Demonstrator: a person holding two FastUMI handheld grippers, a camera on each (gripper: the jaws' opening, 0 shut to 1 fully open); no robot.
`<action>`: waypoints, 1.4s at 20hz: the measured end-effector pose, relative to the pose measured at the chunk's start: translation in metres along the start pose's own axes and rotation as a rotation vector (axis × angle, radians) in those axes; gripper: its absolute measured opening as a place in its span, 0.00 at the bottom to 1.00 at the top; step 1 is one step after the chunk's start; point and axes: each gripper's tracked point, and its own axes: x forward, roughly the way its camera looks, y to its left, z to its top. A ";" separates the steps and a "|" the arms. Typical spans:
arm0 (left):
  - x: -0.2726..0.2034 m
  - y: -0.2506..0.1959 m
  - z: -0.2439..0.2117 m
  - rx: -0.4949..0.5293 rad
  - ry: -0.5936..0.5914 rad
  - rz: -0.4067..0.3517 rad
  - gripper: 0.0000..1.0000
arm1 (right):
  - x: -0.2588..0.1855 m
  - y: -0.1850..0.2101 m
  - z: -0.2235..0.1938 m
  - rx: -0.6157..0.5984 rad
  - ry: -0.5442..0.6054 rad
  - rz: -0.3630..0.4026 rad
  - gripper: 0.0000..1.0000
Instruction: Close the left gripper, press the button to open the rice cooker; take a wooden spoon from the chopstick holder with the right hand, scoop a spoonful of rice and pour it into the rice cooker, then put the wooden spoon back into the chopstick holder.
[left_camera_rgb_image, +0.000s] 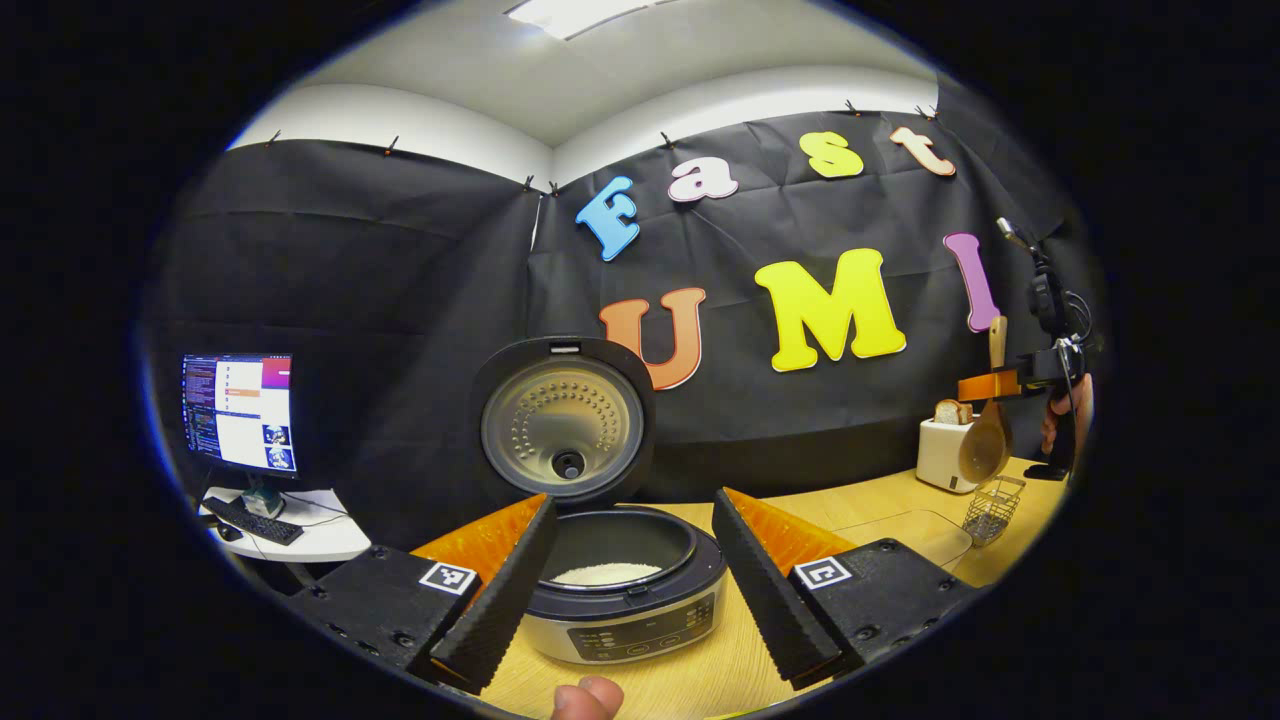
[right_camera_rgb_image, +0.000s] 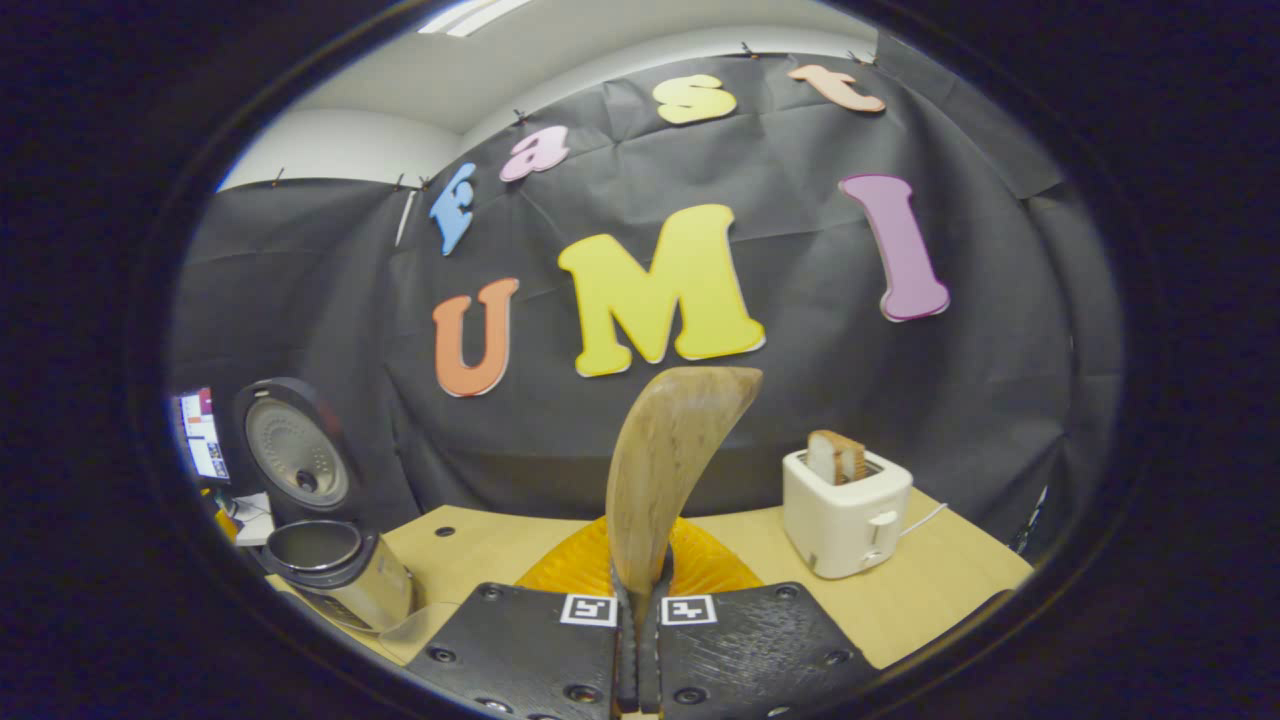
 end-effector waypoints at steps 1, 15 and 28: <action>0.000 0.001 -0.001 0.009 0.000 -0.007 0.99 | 0.003 0.021 -0.007 -0.008 0.015 0.029 0.02; -0.008 0.024 0.002 -0.047 0.001 -0.024 0.99 | 0.025 0.088 -0.160 -0.208 0.369 0.020 0.01; -0.020 0.029 0.011 -0.073 -0.009 -0.059 0.99 | 0.024 0.116 -0.200 -0.206 0.485 -0.018 0.01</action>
